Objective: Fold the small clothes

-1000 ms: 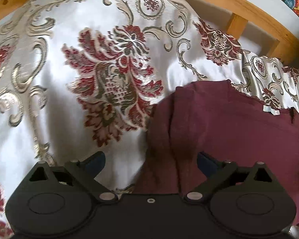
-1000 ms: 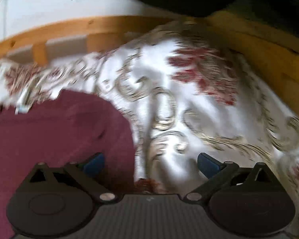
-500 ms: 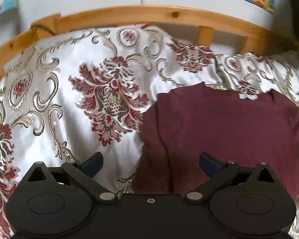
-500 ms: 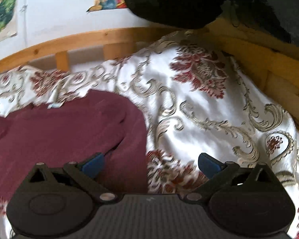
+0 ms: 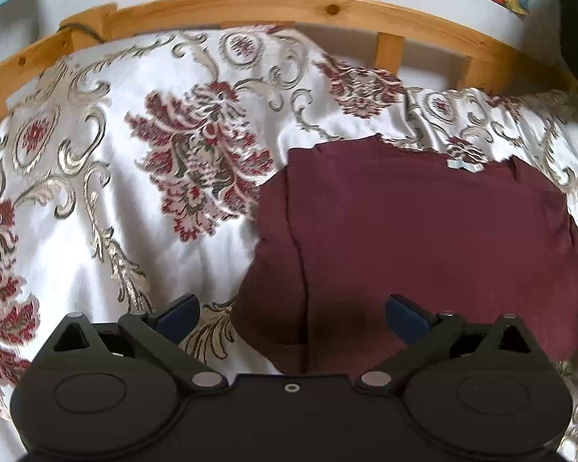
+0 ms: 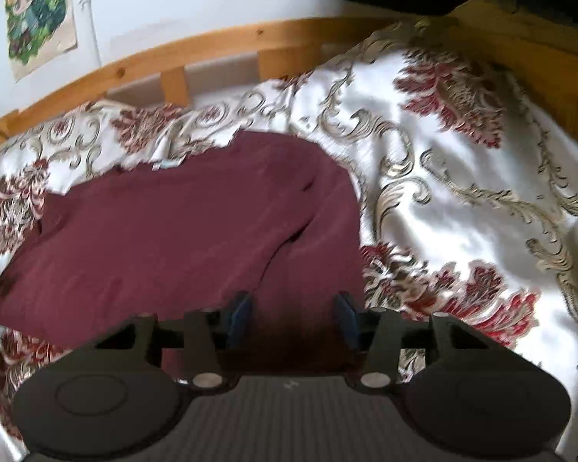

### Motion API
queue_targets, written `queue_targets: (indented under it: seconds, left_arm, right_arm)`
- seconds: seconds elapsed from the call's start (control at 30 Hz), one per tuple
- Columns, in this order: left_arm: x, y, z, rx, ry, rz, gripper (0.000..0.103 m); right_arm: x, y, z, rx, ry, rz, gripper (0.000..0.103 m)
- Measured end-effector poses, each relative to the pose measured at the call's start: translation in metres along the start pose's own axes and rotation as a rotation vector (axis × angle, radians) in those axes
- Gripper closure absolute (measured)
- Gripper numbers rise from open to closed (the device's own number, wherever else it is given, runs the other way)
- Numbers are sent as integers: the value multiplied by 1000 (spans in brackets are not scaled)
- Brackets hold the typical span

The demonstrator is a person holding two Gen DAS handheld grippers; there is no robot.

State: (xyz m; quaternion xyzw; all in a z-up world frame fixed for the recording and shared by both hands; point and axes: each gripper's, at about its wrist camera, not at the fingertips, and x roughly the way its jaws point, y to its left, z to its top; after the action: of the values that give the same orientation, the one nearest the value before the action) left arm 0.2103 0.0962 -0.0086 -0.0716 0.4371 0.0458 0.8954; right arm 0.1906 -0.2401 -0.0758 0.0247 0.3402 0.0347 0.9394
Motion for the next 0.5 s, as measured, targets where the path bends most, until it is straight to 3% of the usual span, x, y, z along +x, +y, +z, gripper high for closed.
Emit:
queue_targets:
  seconds: [0.07, 0.13, 0.2, 0.37, 0.5]
  left_arm:
    - [3, 4, 1, -23, 17, 5, 1]
    - [5, 5, 2, -33, 31, 7, 1]
    - [5, 6, 2, -36, 29, 7, 1]
    - [0, 13, 4, -78, 5, -1, 1]
    - [0, 27, 6, -169, 3, -10, 1]
  right_arm:
    - [2, 0, -1, 4, 11, 15, 64]
    - [3, 0, -2, 21, 16, 29, 87]
    - [4, 0, -2, 21, 24, 40, 95]
    - [-6, -7, -1, 122, 27, 36, 97]
    - [-7, -16, -5, 189, 60, 33, 97]
